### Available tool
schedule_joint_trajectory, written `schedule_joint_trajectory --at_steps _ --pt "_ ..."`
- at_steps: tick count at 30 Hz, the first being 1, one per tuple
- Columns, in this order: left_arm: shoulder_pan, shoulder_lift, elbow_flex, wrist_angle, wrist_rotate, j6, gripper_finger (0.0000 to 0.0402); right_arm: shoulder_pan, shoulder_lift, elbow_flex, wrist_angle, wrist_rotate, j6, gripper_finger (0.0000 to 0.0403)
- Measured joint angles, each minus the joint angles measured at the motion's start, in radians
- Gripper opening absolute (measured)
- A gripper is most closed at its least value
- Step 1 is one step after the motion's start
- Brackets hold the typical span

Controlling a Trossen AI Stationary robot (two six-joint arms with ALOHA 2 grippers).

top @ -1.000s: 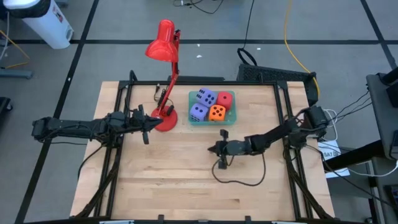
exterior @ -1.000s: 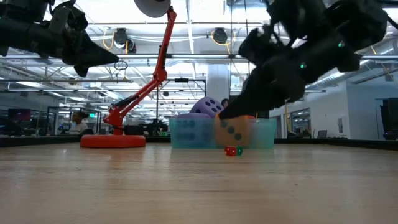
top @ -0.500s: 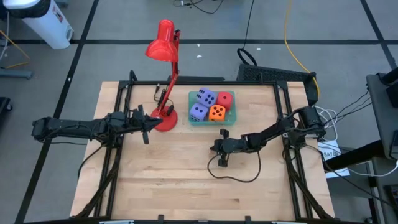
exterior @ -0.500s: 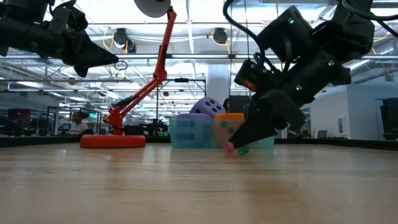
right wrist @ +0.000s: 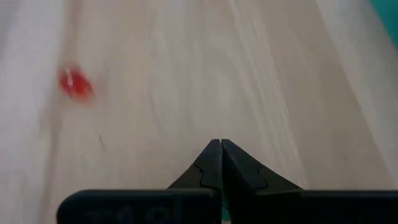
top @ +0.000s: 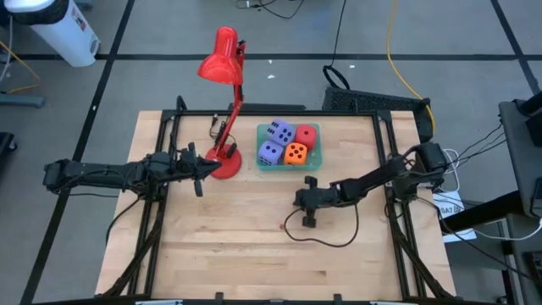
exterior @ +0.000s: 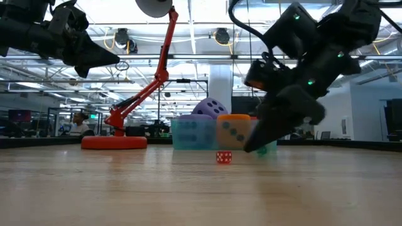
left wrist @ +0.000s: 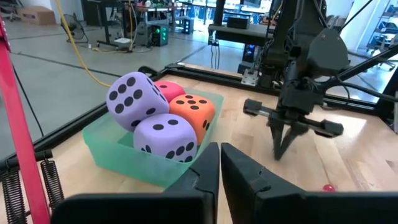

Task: Pick & Place Dice
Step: Put the green small die into the green bin

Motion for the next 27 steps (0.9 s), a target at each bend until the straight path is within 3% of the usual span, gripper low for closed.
schedule_joint_trajectory --at_steps 6,16,20,27 --pt "0.0 0.0 0.0 0.0 0.015 -0.001 0.0005 0.023 -0.114 -0.007 -0.201 -0.003 0.033 0.0" --pt "-0.001 0.0 0.001 0.011 0.043 -0.01 0.0026 0.107 -0.235 -0.006 -0.156 0.084 0.015 0.0011" --pt "0.0 0.0 0.001 0.011 0.049 -0.011 0.0019 0.115 -0.28 -0.007 -0.21 0.115 0.094 0.0059" --pt "0.0 0.0 0.001 0.007 0.058 -0.022 0.0004 0.118 -0.301 -0.007 -0.426 0.109 0.361 0.0188"
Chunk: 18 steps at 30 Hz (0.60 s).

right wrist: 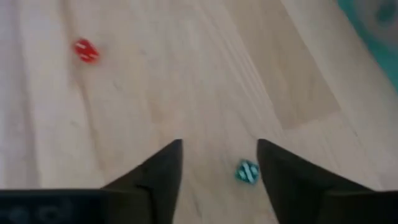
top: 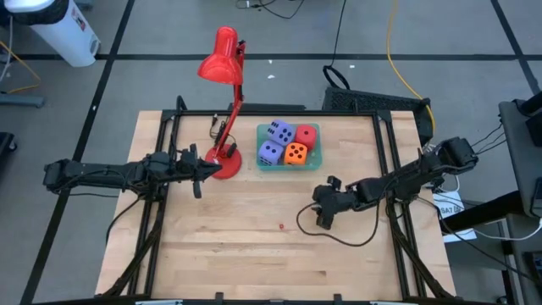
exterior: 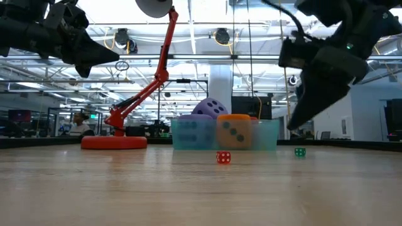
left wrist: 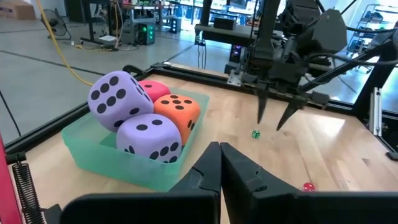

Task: Pick & Place Dice
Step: Put the green small die into the green bin

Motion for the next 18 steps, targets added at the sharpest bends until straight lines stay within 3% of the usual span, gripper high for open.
schedule_joint_trajectory --at_steps 4,8,18 --pt "0.0 0.0 0.0 0.0 0.0 0.0 0.0019 -0.014 0.0 0.0 -0.077 0.0 0.067 0.0247" --pt "0.0 0.0 0.0 0.0 0.0 0.001 0.0029 -0.015 0.001 0.0 -0.069 0.001 0.038 0.0277" --pt "0.0 0.0 0.0 0.0 0.0 0.001 0.0031 -0.028 0.047 -0.046 -0.061 -0.002 0.008 0.0262"
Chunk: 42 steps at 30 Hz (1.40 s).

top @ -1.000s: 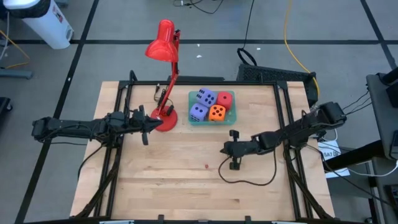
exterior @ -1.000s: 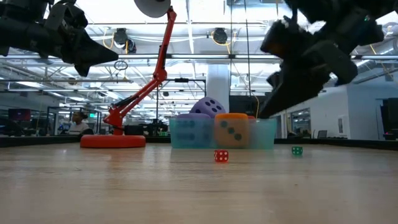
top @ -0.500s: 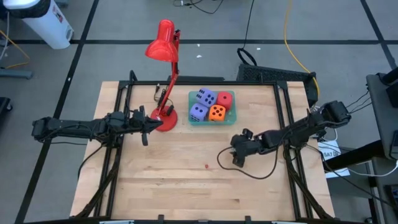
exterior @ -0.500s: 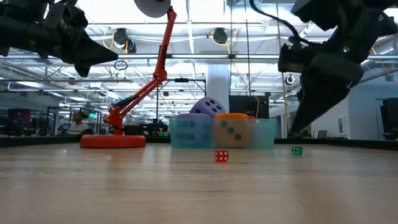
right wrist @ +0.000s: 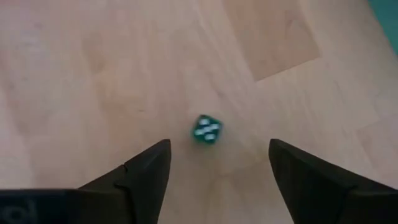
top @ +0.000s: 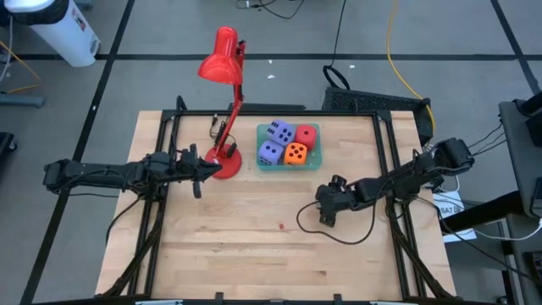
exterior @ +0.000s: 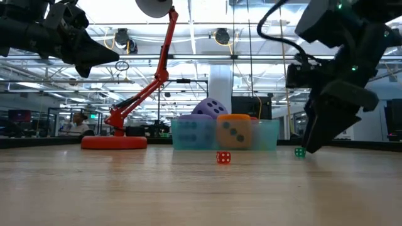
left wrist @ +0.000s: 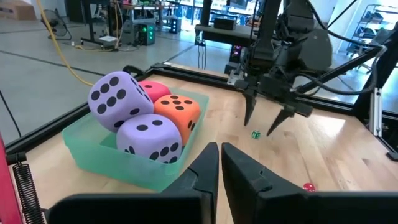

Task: Pick & Place Dice
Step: Put the green small die into the green bin

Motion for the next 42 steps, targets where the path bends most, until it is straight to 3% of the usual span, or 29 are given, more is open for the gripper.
schedule_joint_trajectory --at_steps 9,12,20,42 --pt "0.0 0.0 0.0 0.0 0.001 0.002 0.0031 -0.035 0.0 -0.043 0.127 -0.003 -0.033 0.0252" --pt "0.0 0.0 0.0 0.0 0.001 0.002 0.0031 -0.041 0.0 -0.052 0.173 -0.051 -0.053 0.0251" --pt "0.0 0.0 0.0 0.0 0.001 -0.001 0.0031 -0.04 0.0 -0.053 0.138 -0.077 -0.036 0.0246" --pt "0.0 0.0 0.0 0.0 0.0 -0.002 0.0031 -0.06 0.0 -0.053 0.169 -0.077 -0.044 0.0165"
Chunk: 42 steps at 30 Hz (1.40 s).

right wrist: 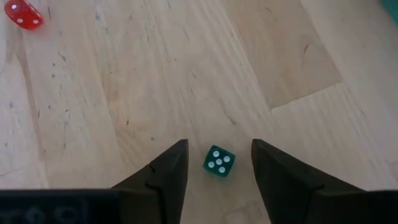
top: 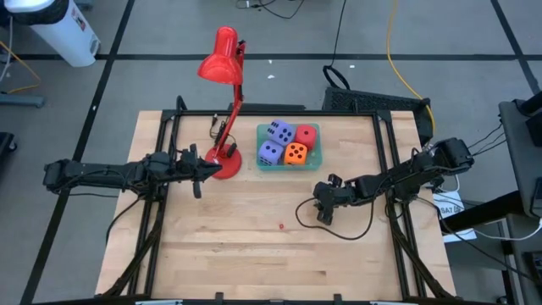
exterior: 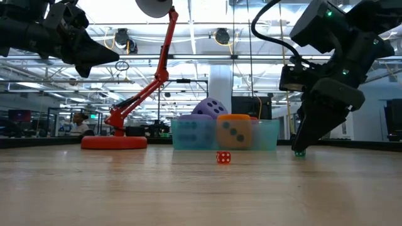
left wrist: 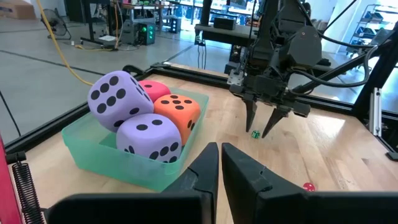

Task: Pick & Place Dice
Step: Put the green small die into the green bin

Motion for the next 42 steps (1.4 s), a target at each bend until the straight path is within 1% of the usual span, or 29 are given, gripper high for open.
schedule_joint_trajectory --at_steps 12,24,33,42 --pt "0.0 0.0 -0.001 0.0 0.0 0.0 0.0031 0.0 -0.001 0.0 -0.051 0.0 0.049 0.0177" --pt "0.0 0.0 -0.001 0.0 -0.001 0.0 0.0031 0.0 -0.001 0.0 -0.045 0.003 0.045 0.0162" --pt "0.0 0.0 -0.001 0.0 -0.001 0.0 0.0031 -0.027 -0.001 0.0 -0.044 0.005 0.048 0.0135" --pt "0.0 0.0 -0.001 0.0 -0.001 0.0 0.0031 -0.027 0.0 0.0 -0.044 0.005 0.021 0.0086"
